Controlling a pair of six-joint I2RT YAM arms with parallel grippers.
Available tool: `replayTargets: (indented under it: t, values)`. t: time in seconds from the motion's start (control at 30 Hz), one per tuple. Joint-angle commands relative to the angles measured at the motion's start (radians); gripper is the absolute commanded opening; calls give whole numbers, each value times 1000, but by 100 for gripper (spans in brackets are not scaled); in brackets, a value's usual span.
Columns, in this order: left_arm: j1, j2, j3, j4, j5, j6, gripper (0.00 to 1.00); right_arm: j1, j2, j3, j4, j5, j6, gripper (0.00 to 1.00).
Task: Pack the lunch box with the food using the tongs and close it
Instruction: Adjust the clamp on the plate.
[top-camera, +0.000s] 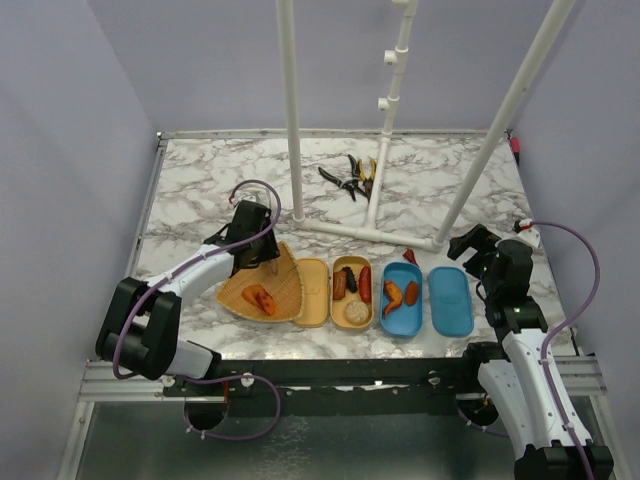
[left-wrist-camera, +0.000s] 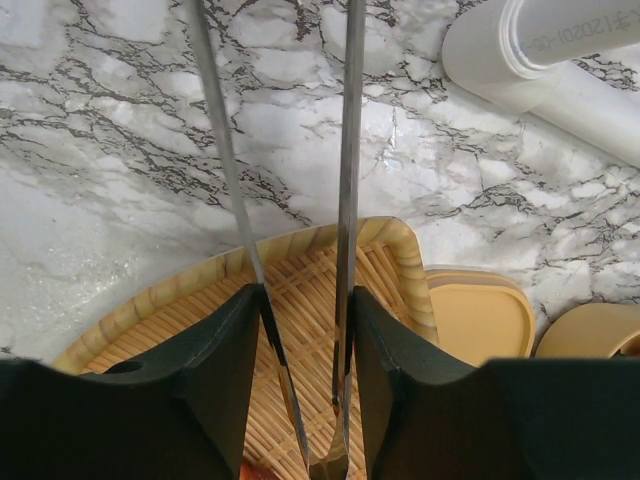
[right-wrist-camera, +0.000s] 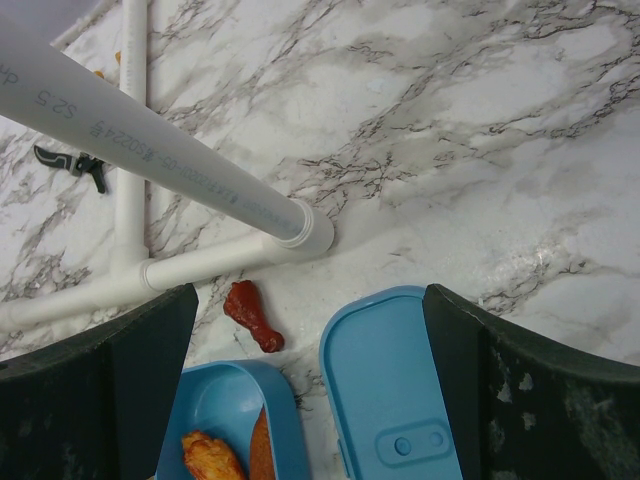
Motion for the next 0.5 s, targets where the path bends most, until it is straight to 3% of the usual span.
replayTargets:
  t: [0.0, 0.47]
  values:
    - [4, -30, -2, 22, 24, 23, 40, -3, -6, -11, -5, 19, 0, 100]
    - [4, -236, 185, -345, -14, 146, 33, -3, 9, -8, 1, 16, -3, 100]
